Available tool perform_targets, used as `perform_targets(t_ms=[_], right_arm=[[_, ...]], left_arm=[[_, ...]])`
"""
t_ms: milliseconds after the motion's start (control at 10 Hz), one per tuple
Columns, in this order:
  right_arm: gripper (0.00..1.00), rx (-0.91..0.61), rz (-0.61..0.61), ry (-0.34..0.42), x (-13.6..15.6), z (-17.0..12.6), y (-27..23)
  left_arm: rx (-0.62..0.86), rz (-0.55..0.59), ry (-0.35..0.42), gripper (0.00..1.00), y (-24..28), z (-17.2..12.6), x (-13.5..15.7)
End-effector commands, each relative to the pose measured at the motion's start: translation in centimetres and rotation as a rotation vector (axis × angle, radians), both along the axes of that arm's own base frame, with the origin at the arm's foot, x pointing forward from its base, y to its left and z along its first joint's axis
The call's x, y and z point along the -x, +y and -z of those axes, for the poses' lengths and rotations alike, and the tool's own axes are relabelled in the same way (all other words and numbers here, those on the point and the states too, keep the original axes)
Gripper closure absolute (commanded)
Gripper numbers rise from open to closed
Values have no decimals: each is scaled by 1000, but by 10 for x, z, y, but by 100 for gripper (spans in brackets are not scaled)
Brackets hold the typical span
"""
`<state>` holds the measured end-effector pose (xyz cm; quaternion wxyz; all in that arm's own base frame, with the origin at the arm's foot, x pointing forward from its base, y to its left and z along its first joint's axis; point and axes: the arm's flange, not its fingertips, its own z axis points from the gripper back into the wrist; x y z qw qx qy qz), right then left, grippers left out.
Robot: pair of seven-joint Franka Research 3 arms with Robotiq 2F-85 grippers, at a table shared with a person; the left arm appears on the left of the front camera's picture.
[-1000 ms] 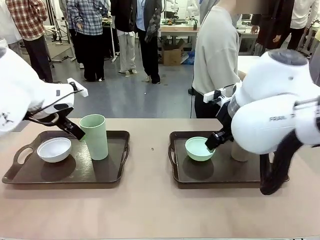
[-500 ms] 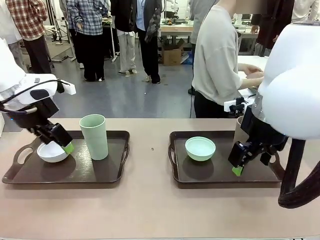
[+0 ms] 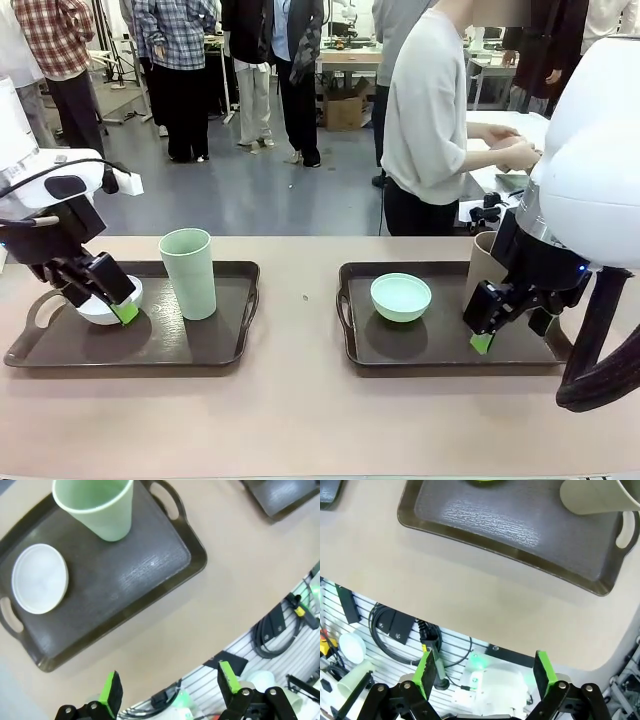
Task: Set up a tray with a mat and arrange the tableware.
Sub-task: Pick up the Picnic Bowl and Reusable plastic cup from the Handle tray in front of the human's position and hold them in the air.
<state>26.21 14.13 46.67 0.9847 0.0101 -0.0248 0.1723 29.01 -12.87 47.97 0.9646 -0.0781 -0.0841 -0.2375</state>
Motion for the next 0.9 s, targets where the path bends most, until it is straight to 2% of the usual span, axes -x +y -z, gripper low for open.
perform_targets(t_ms=[0, 100, 200, 300, 400, 600, 800], right_arm=[[0, -7, -9, 5, 0, 1, 2], [0, 0, 0, 0, 0, 0, 0], [0, -73, 21, 5, -11, -3, -18], [0, -211, 80, 24, -21, -13, -54], [0, -346, 134, 32, -28, -21, -83], [0, -505, 191, 19, -27, -28, -136], [0, -664, 272, 13, -16, -33, -196]], left_arm=[[-3, 9, -22, 0, 2, 3, -8], [0, 0, 0, 0, 0, 0, 0], [127, 38, 25, 0, 8, -4, -5], [214, 45, 7, 0, 22, -12, -1], [294, 32, 26, 0, 35, -19, -1], [440, -1, 71, 0, 69, -18, -7], [621, -55, 124, 0, 127, -15, -20]])
